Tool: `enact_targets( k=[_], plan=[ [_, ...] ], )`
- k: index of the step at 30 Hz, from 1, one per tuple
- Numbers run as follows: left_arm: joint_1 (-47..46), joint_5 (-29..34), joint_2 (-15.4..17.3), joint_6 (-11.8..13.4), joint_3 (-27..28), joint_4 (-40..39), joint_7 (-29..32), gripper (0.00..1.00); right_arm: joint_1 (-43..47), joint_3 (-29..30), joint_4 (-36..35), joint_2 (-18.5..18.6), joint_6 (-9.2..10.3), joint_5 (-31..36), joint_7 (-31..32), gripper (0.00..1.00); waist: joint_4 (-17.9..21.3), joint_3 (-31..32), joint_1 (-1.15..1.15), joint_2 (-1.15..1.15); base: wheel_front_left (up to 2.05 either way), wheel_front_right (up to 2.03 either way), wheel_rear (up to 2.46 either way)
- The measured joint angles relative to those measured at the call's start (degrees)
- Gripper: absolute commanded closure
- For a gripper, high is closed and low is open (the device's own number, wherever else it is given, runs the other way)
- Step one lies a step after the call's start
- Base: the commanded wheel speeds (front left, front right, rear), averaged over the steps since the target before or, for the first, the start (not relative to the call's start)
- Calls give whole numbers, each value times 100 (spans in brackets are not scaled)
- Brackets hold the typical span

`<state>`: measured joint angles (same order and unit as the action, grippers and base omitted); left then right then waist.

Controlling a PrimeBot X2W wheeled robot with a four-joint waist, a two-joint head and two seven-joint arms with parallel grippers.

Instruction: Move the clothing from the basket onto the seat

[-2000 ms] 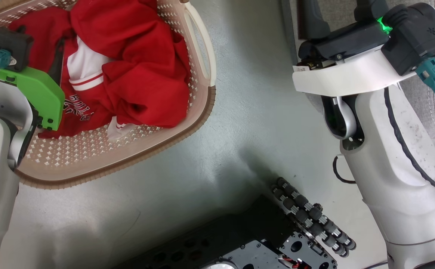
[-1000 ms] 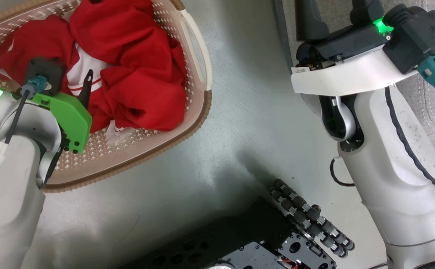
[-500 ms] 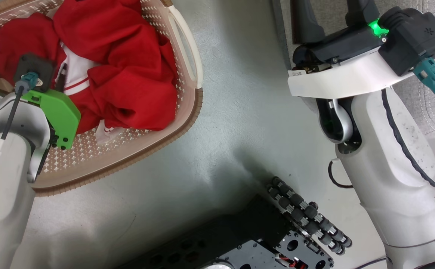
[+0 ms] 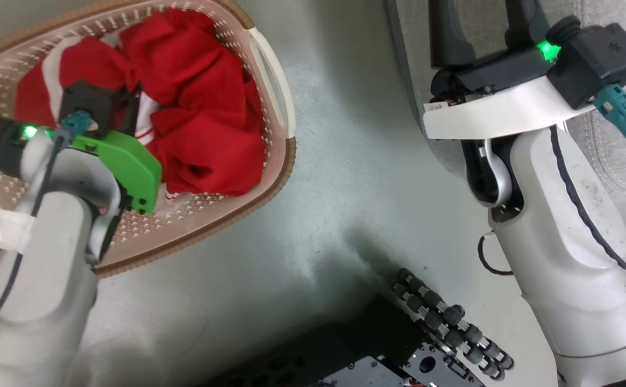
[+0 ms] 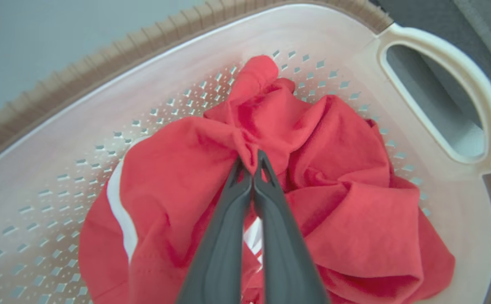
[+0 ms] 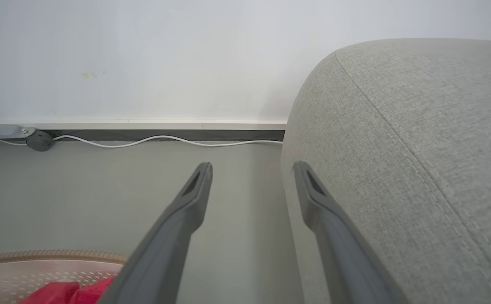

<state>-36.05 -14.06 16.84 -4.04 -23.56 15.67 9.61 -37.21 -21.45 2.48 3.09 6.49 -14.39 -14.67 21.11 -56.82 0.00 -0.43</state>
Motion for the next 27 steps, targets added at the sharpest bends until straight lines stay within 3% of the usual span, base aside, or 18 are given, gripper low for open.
enact_targets(
  k=[7,13,20,27],
  plan=[
    [300,-438,-459,-97,-52,-27,-472,100,270,299,179,0,1,140,0,0,-203,397,0,0,0,0,0],
    [407,-723,-608,-101,121,-152,-976,100,443,657,182,92,-11,236,0,0,-511,779,0,0,0,0,0],
    [761,-1058,-768,-109,383,-193,-1631,100,697,910,186,432,-232,393,0,0,-1051,1319,0,0,0,0,0],
    [863,-1282,-951,-158,436,-323,-2074,100,796,728,220,666,-600,541,0,0,-1563,1832,0,0,0,0,0]
  ],
)
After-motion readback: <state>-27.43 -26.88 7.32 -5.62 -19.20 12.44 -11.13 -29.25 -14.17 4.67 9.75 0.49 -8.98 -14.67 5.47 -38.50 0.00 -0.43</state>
